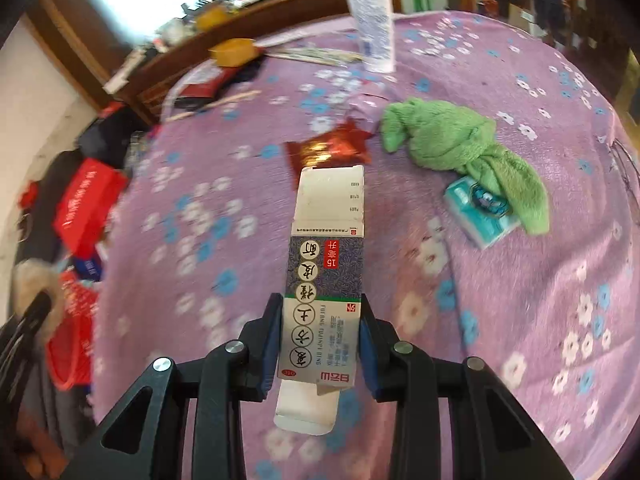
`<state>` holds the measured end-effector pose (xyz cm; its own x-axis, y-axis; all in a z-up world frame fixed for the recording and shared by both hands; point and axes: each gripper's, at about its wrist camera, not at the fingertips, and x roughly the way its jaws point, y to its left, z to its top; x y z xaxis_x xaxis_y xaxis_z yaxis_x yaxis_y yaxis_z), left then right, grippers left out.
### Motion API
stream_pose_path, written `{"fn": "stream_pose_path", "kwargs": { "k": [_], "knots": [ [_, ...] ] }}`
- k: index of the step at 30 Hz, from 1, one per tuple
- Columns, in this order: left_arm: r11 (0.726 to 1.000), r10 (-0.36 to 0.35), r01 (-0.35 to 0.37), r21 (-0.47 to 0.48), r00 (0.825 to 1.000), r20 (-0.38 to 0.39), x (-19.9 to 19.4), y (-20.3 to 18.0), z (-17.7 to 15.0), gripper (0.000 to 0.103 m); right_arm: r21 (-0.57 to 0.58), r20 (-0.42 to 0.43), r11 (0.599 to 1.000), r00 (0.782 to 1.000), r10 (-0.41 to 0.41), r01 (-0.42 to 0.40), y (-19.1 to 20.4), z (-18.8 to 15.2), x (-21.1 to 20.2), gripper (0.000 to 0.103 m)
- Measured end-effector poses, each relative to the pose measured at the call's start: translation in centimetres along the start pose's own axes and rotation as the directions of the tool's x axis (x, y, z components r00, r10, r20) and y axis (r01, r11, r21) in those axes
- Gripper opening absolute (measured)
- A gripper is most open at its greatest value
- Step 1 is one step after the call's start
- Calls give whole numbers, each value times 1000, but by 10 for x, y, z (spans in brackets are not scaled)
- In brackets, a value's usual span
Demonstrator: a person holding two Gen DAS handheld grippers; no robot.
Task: Collect trash
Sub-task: 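Lift the white bag and medicine box above the table with both grippers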
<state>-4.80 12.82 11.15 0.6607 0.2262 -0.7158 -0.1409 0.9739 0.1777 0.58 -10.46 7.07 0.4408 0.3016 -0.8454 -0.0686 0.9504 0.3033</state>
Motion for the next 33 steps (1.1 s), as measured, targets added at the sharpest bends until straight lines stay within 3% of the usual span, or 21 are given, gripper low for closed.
{"fn": "stream_pose_path", "kwargs": {
  "k": [5,12,22,33],
  "knots": [
    [1000,-10,9,29,999,37,-18,-19,6,30,-90,75,994,995,70,-63,22,-11,-41,37],
    [998,-26,19,63,994,107,-50,-41,21,30,-166,167,983,981,102,-74,32,-19,-88,37],
    [993,-71,51,108,979,190,-87,-71,34,30,-147,243,987,965,100,-65,11,-20,-125,37],
    [988,-106,77,135,969,225,-106,-90,40,31,-110,284,993,956,77,-47,-9,-21,-143,37]
  ]
}}
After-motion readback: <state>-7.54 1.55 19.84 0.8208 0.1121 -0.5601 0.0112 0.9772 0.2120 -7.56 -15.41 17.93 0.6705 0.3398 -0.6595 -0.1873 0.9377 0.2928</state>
